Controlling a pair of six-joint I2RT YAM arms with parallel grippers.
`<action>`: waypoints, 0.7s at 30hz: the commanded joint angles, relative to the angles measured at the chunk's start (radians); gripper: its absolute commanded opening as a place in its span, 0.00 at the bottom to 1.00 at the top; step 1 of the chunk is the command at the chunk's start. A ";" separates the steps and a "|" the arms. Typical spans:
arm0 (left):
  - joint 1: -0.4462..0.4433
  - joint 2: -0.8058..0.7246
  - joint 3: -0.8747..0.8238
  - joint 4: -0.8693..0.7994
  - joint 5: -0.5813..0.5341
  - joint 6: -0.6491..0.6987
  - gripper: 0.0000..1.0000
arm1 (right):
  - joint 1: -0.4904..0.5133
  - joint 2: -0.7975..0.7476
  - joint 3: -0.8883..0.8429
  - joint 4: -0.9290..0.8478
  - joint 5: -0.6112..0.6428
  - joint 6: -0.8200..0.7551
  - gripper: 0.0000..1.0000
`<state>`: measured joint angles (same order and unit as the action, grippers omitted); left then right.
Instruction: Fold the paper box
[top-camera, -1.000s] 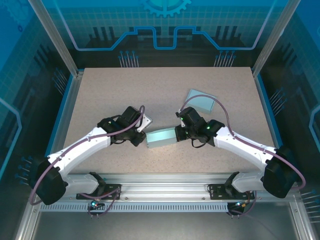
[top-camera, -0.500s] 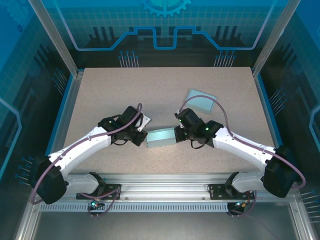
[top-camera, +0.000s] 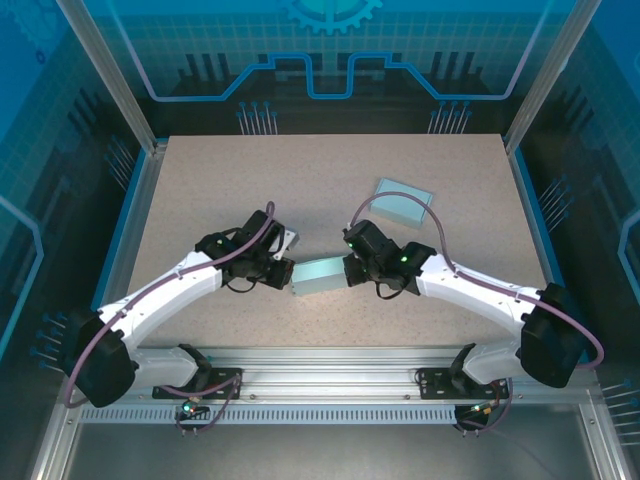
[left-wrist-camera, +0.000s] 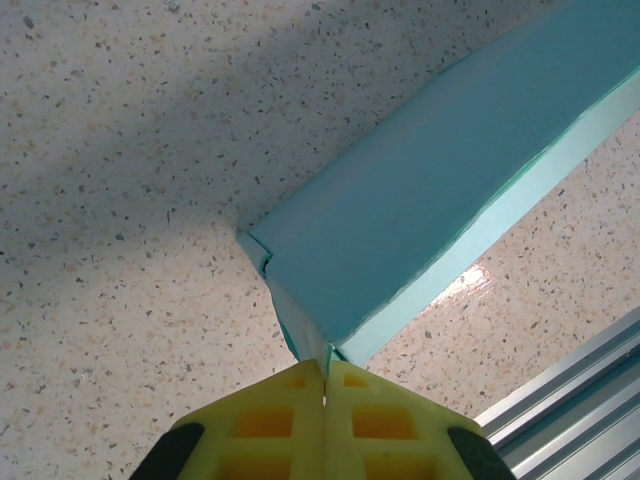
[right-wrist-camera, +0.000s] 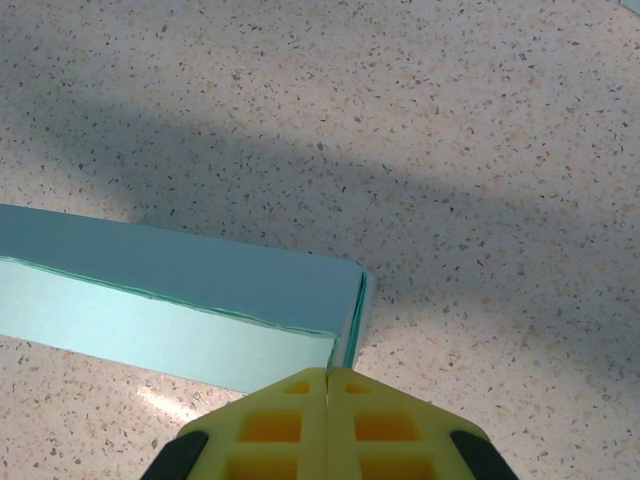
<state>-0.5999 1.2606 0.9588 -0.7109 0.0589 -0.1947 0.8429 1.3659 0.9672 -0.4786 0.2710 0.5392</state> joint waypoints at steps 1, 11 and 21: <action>0.006 -0.038 0.030 0.019 0.073 -0.040 0.00 | 0.038 0.024 0.016 -0.004 -0.042 0.001 0.04; 0.061 -0.013 0.075 -0.022 0.193 -0.026 0.00 | 0.050 0.026 0.025 -0.045 -0.010 -0.019 0.03; 0.104 0.035 0.063 0.050 0.347 -0.096 0.00 | 0.090 0.015 0.038 -0.116 0.108 -0.018 0.03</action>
<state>-0.5018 1.2667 0.9981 -0.7284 0.2737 -0.2466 0.8963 1.3731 0.9813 -0.5373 0.3771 0.5312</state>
